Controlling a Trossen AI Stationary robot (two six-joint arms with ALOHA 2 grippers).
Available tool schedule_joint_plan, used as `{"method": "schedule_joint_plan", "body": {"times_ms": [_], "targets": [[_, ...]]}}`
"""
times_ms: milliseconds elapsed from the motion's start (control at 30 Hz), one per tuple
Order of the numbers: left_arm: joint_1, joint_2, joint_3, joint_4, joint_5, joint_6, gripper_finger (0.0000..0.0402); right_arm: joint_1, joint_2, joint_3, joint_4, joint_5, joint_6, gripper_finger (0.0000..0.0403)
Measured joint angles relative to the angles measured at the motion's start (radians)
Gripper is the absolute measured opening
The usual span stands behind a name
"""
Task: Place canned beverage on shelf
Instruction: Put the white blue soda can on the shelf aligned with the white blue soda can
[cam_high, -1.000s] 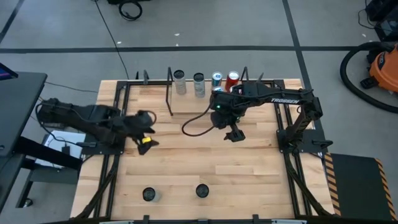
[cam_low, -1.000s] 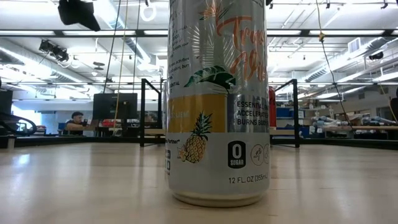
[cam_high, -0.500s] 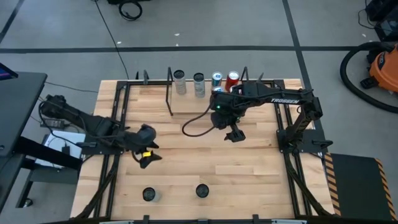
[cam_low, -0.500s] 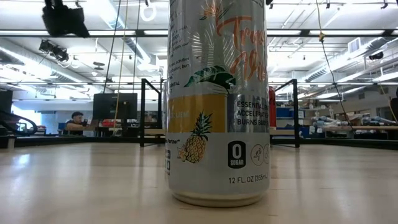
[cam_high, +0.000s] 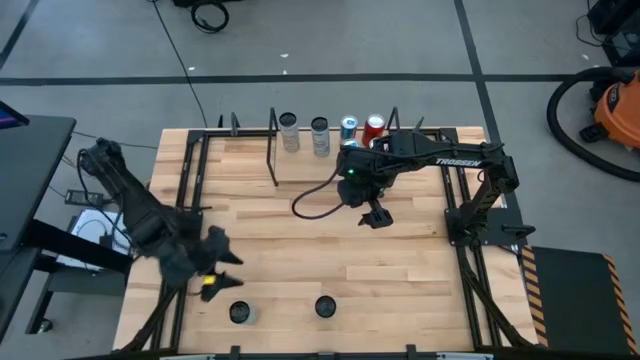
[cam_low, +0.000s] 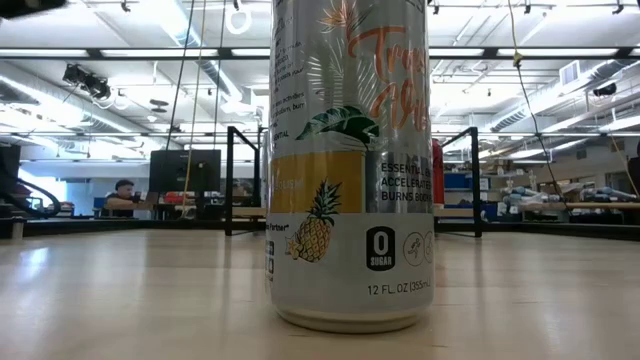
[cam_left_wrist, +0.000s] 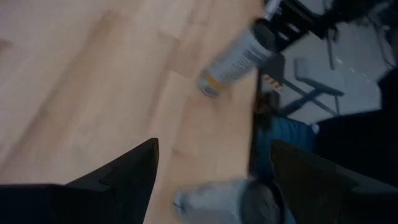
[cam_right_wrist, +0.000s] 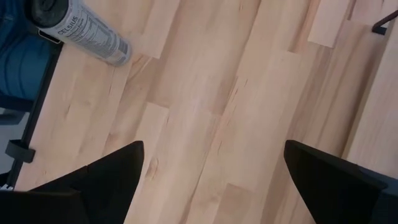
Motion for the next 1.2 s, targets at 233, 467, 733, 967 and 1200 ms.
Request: {"method": "schedule_joint_plan", "body": {"times_ms": [233,467,733,967,1200], "targets": [[-0.151,0.047,0.000,-0.015,-0.016,-0.039,0.0307,0.000,0.000,0.000,0.046,0.000,0.078,0.0396],[-0.240,0.148,0.000,-0.028,-0.016,-0.148,0.0307,0.000,0.000,0.000,0.066,0.000,0.106,0.0396],[-0.308,0.266,0.000,0.012,-0.016,-0.292,0.0307,0.000,0.000,0.000,0.109,0.000,0.106,0.0396],[-0.319,0.342,0.000,0.132,-0.098,-0.301,0.0307,0.000,0.000,0.000,0.109,0.000,0.105,0.0396],[-0.320,0.414,0.001,0.175,-0.126,-0.363,0.0307,0.000,0.001,0.000,0.111,0.000,0.102,0.0396]]}}
